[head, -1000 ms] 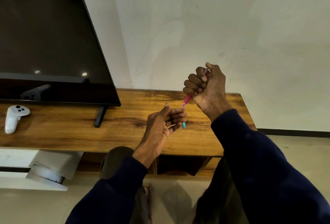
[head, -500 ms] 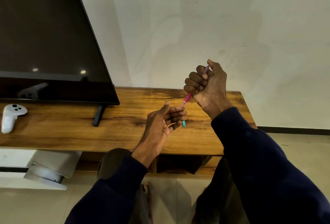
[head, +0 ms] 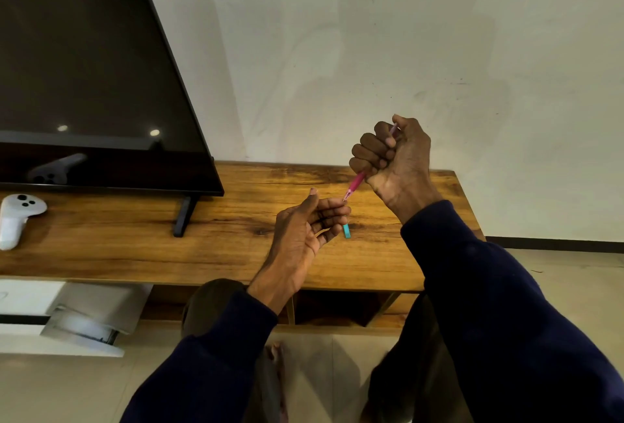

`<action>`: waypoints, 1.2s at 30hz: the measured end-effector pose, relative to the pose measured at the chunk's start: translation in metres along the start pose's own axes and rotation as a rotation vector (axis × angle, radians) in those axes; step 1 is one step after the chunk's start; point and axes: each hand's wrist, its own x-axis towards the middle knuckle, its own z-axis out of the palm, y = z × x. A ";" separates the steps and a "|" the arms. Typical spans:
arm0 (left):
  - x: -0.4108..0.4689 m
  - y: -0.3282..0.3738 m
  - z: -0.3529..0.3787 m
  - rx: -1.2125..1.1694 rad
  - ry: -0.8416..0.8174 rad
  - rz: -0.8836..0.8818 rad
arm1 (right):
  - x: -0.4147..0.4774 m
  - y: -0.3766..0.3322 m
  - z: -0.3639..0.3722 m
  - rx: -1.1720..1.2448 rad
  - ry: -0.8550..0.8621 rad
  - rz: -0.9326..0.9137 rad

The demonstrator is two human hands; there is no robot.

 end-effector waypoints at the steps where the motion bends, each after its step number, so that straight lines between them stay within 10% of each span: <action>1: 0.000 0.000 0.000 0.003 0.000 0.000 | 0.000 0.000 0.000 0.007 0.004 0.000; 36: 0.005 -0.001 0.003 -0.004 -0.025 -0.033 | 0.001 -0.004 0.003 -0.062 -0.029 -0.022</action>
